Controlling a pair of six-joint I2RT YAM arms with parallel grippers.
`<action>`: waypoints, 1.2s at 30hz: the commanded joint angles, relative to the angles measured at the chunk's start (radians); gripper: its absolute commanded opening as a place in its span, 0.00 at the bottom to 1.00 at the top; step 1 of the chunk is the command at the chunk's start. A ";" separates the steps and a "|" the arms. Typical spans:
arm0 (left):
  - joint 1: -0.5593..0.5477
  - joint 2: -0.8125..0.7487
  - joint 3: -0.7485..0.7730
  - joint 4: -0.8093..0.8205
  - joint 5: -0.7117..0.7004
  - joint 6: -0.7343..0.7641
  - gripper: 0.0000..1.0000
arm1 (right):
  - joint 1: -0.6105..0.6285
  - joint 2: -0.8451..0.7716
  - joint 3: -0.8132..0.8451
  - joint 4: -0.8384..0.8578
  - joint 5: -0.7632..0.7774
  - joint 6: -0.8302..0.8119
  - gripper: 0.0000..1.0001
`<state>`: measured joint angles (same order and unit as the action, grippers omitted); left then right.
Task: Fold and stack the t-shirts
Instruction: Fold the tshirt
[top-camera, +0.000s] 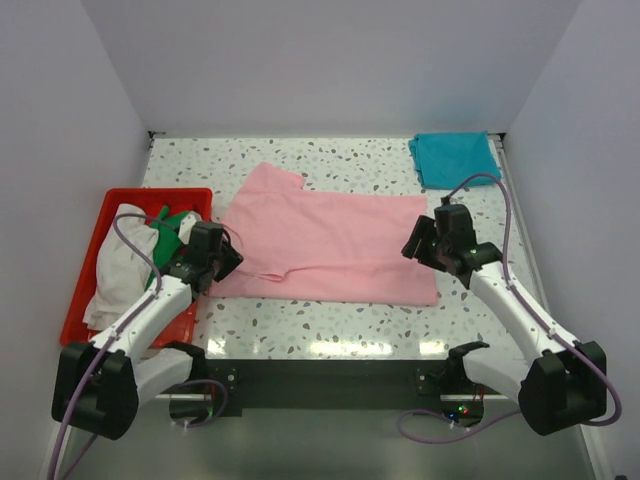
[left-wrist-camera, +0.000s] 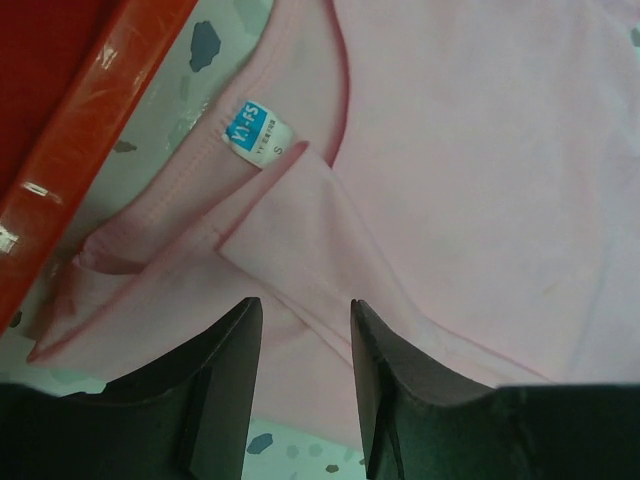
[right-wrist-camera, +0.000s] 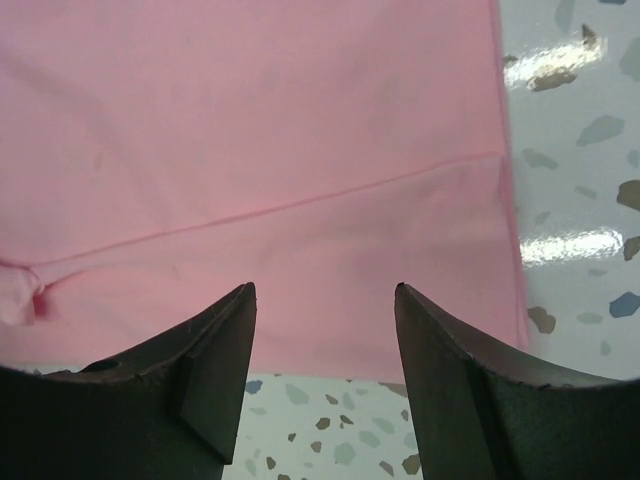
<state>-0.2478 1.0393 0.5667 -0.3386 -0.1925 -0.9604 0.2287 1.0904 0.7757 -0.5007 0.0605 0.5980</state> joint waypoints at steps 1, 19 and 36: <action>-0.024 0.062 -0.004 -0.014 -0.096 -0.089 0.46 | 0.058 0.003 -0.024 0.024 0.002 0.039 0.61; -0.030 0.248 0.058 0.085 -0.125 -0.118 0.48 | 0.064 -0.017 -0.061 0.051 -0.025 0.036 0.51; -0.030 0.323 0.096 0.151 -0.091 -0.087 0.08 | 0.064 -0.050 -0.069 0.037 -0.022 0.034 0.49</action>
<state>-0.2714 1.3472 0.6197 -0.2451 -0.2817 -1.0565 0.2897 1.0634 0.7116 -0.4835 0.0349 0.6262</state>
